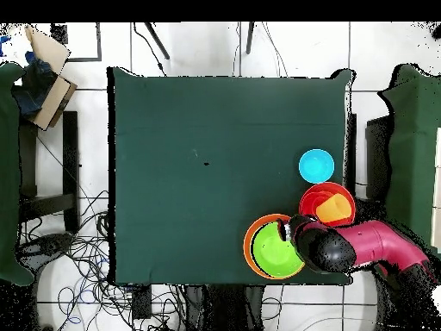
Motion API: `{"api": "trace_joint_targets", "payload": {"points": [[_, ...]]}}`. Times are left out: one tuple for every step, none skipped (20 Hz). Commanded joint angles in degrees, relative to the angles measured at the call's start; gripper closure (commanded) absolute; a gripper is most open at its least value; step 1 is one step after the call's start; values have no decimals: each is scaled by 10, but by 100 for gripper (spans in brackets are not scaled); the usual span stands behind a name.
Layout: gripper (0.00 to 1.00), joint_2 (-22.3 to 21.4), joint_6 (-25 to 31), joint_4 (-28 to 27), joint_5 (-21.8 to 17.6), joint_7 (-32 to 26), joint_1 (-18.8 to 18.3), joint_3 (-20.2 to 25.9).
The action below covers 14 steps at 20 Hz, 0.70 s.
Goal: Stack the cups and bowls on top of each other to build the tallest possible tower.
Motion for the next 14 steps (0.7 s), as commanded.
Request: {"api": "trace_joint_targets", "payload": {"points": [[0,32,67,-43,-67,-190,23,-50],[0,34,65,-45,-66,-191,22,-51],[0,34,65,-46,-65,-191,22,-51],[0,35,63,-47,-62,-193,19,-49],[0,36,63,-47,-60,-195,18,-49],[0,37,66,-46,-52,-204,12,-45],[0,39,67,-45,-47,-212,7,-41],[0,45,64,-39,-33,-231,-9,-28],[0,46,64,-36,-27,-239,-16,-22],[0,50,62,-29,-16,-253,-30,-10],[0,49,64,-25,-12,-257,-34,-6],[0,43,76,-25,-5,-261,-34,-6],[0,39,85,-24,0,-266,-36,-4],[0,35,93,-24,6,-271,-37,-1]]}}
